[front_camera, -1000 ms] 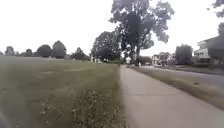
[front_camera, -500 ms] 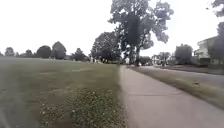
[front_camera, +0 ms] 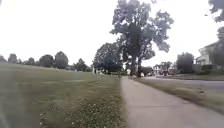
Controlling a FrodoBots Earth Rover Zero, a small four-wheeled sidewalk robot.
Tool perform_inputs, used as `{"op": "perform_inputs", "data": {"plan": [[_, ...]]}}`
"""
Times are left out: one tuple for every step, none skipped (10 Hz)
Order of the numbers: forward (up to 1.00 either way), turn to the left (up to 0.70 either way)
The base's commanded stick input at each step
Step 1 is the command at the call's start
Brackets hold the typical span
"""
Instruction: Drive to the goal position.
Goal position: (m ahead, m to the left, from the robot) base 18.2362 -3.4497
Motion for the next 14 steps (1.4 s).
{"op": "perform_inputs", "data": {"plan": [[1.00, -0.40], [1.00, -0.40], [1.00, -0.40], [1.00, -0.40], [1.00, -0.17], [1.00, 0.00], [1.00, 0.00], [1.00, 0.00], [1.00, 0.00], [1.00, 0.00], [1.00, 0.00], [1.00, 0.00], [1.00, 0.00], [1.00, 0.00]]}}
